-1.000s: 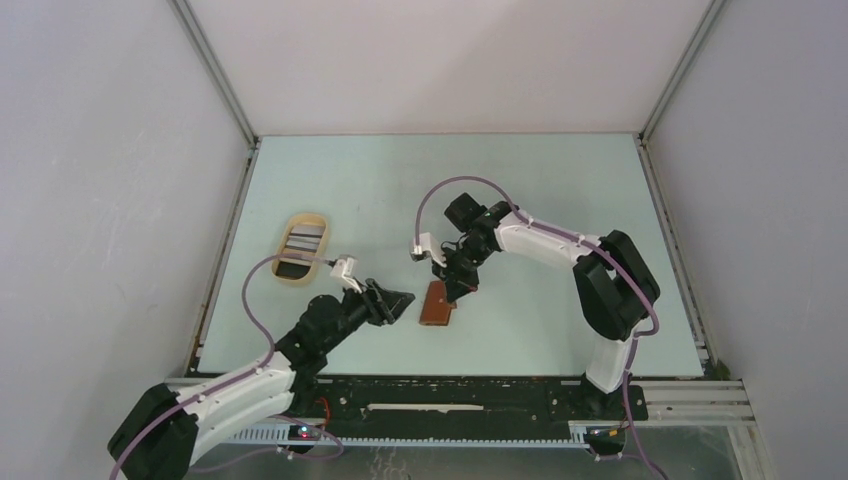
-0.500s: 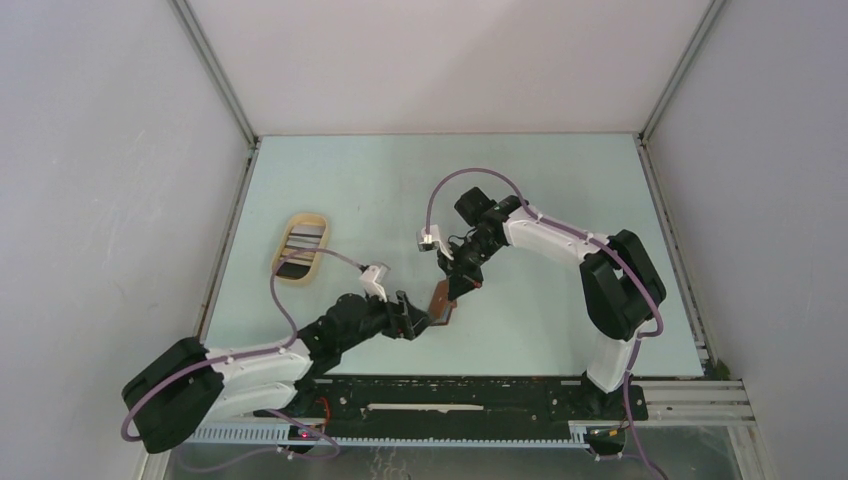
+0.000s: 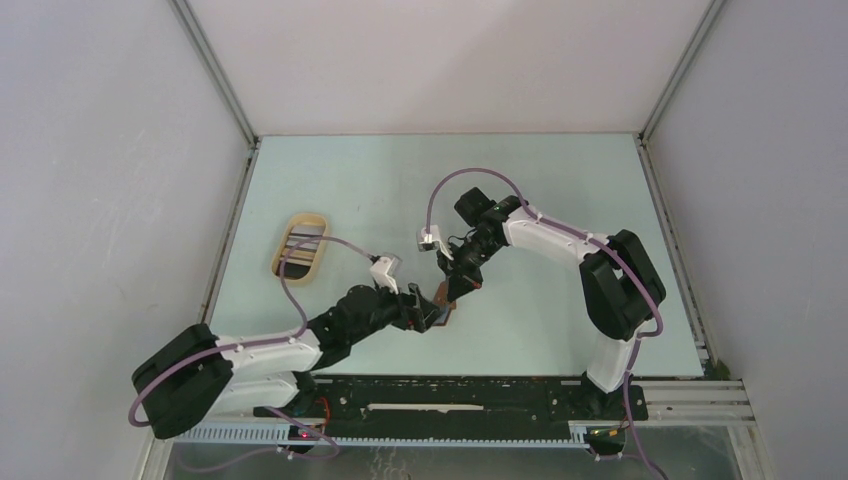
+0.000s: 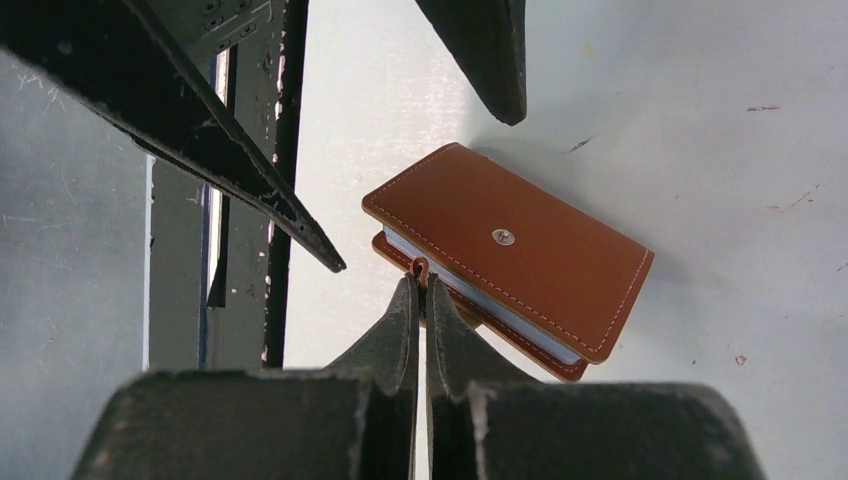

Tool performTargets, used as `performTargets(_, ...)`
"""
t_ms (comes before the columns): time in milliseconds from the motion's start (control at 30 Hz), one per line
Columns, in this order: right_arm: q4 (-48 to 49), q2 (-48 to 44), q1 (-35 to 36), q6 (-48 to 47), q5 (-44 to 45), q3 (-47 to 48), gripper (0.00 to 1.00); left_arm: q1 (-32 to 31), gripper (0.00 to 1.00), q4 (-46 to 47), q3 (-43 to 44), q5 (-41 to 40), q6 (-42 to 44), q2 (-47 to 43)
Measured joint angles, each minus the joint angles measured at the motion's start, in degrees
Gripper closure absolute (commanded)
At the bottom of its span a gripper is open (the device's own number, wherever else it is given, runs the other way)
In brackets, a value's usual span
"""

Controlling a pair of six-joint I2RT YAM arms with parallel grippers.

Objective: Put the credit cards into the card holder
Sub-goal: Open the card holder at the center of the board.

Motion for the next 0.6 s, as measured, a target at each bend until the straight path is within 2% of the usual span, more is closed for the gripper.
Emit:
performTargets(167, -0.07, 0.09, 0.00, 0.07, -0.17, 0.00, 0.98, -0.81, 0.15, -1.66, 1.86, -0.20, 1.14, 1.92)
performTargets(433, -0.13, 0.11, -0.02, 0.07, -0.20, 0.00, 0.98, -1.31, 0.42, -5.79, 4.83, -2.16, 2.62, 4.79)
performTargets(533, -0.13, 0.11, -0.11, 0.07, -0.22, 0.00, 0.98, -1.44, 0.59, -7.15, 5.33, -3.06, 2.86, 5.09)
performTargets(600, -0.13, 0.11, -0.31, 0.04, -0.24, 0.00, 0.98, -1.49, 0.75, -7.85, 5.68, -3.54, 2.91, 5.09)
